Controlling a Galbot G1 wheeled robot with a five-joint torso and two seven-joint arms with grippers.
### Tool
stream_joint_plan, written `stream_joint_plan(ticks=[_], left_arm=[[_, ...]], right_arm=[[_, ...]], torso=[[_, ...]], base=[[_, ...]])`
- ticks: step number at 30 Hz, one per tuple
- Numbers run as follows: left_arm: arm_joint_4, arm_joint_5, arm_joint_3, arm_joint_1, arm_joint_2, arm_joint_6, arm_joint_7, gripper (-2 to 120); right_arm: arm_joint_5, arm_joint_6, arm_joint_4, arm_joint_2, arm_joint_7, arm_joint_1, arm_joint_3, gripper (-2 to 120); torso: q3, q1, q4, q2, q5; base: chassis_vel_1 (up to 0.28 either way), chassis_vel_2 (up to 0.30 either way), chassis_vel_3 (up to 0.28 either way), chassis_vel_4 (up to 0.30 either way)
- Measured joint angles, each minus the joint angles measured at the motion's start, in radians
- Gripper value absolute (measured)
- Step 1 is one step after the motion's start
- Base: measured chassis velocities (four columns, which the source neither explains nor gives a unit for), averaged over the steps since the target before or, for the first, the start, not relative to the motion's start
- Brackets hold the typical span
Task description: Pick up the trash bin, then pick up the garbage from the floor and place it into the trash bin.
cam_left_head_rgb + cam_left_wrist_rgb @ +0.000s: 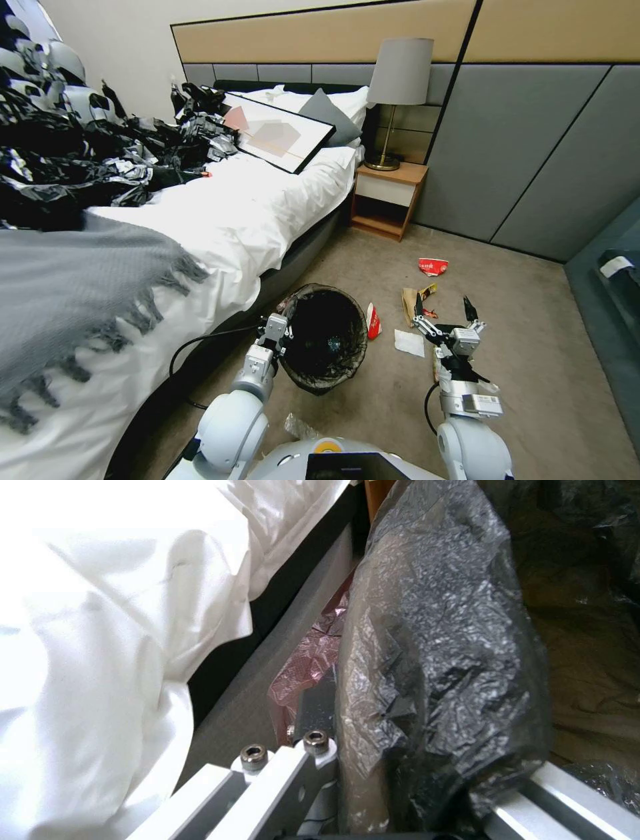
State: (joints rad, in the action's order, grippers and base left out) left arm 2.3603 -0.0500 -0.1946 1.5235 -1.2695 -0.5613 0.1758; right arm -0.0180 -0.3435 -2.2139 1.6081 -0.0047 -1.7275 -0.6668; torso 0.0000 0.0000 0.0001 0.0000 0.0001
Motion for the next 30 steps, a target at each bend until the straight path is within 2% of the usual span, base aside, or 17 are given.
stream_joint_plan(ticks=[10,24,26,27,28,30], left_arm=[[-0.002,-0.003,-0.001,0.000,-0.003,0.000,0.000,1],[-0.004,-0.009,0.003,0.002,-0.009,0.000,0.001,1],[-0.004,-0.009,0.004,0.002,-0.010,0.001,0.001,1],[-0.004,-0.010,0.005,0.003,-0.010,0.001,0.001,1],[-0.004,-0.010,0.005,0.004,-0.010,0.001,0.001,1],[-0.004,-0.011,0.005,0.004,-0.010,0.001,0.001,1]], right_arm=[[-0.005,-0.014,0.012,0.000,-0.004,0.008,-0.008,100],[-0.033,-0.049,0.033,0.000,0.008,0.042,-0.022,100],[-0.038,-0.039,0.038,0.000,0.016,0.049,-0.025,100],[-0.045,-0.007,0.049,0.000,0.039,0.063,-0.030,100],[-0.041,0.070,0.069,-0.017,0.075,0.090,-0.038,100],[-0.038,0.087,0.076,-0.023,0.079,0.097,-0.041,100]], torso=[[0.000,0.000,-0.0001,0.000,-0.0002],[0.000,0.000,-0.0002,0.000,-0.0001],[0.000,0.000,-0.0001,0.000,-0.0001],[0.000,0.000,-0.0001,0.000,-0.0002],[0.000,0.000,-0.0001,0.000,-0.0001],[0.000,0.000,0.0000,0.000,-0.0001]], base=[[-0.078,0.085,0.080,-0.077],[0.000,0.000,0.000,0.000],[0.000,0.000,0.000,0.000],[0.000,0.000,0.000,0.000],[0.000,0.000,0.000,0.000],[0.000,0.000,0.000,0.000]])
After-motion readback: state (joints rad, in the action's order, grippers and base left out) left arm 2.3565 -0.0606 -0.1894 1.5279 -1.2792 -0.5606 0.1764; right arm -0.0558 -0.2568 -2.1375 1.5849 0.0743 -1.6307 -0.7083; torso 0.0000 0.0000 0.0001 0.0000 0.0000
